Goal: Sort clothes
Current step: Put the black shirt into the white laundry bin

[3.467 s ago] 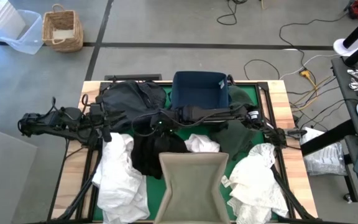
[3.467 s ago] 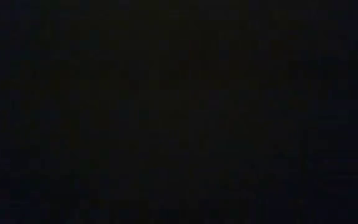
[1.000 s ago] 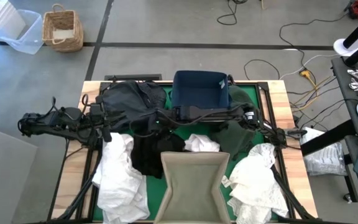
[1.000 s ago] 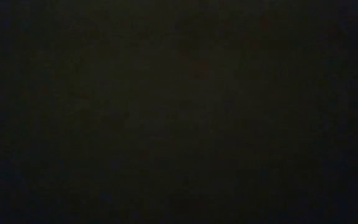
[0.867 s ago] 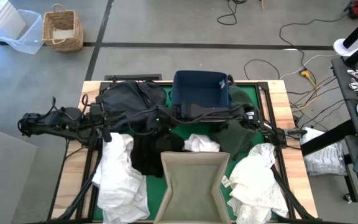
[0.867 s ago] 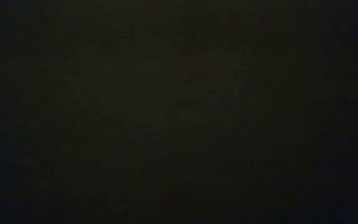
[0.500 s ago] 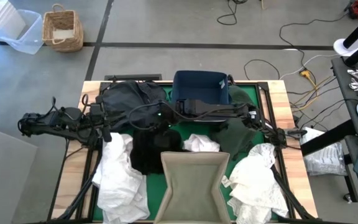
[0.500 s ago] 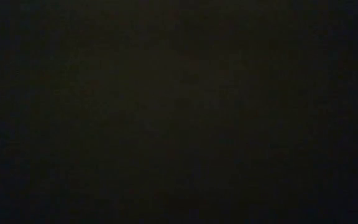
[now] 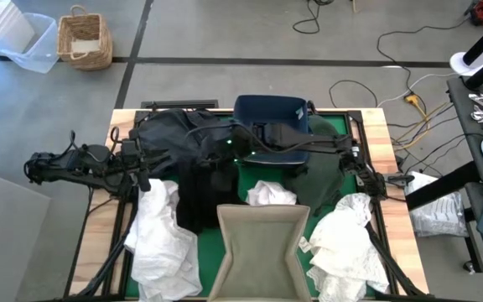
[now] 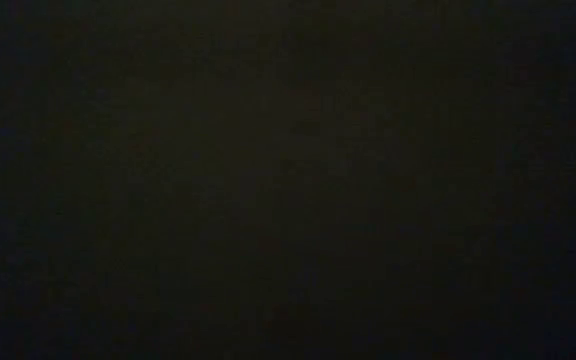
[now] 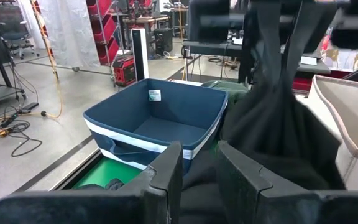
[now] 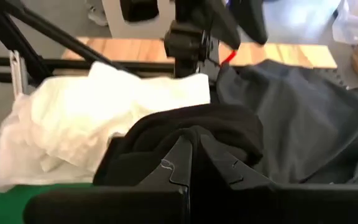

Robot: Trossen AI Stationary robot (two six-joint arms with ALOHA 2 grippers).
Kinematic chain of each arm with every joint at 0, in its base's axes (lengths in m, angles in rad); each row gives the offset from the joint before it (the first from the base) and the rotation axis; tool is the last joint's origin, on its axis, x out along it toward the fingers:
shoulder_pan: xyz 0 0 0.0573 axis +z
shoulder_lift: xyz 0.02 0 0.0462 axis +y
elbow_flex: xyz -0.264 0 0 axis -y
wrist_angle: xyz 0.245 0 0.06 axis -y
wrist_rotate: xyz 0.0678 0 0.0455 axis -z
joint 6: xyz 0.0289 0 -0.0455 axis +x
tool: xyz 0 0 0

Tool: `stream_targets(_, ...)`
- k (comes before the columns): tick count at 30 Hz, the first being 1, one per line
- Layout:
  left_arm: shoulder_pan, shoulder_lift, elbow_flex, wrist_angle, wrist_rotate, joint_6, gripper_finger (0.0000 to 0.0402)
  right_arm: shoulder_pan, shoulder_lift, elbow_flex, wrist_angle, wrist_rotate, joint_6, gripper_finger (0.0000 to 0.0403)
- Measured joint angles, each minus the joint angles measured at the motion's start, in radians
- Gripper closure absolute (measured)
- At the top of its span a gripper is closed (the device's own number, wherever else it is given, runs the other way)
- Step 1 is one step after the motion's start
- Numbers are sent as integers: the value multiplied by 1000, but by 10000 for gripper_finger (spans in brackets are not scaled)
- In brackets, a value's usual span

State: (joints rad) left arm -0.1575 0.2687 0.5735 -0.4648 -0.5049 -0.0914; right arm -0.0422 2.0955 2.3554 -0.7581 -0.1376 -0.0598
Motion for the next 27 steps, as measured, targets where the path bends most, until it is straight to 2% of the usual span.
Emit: stream_targets(27, 0, 0, 0, 7, 0, 0, 325, 1, -169, 1, 253, 10, 43, 394)
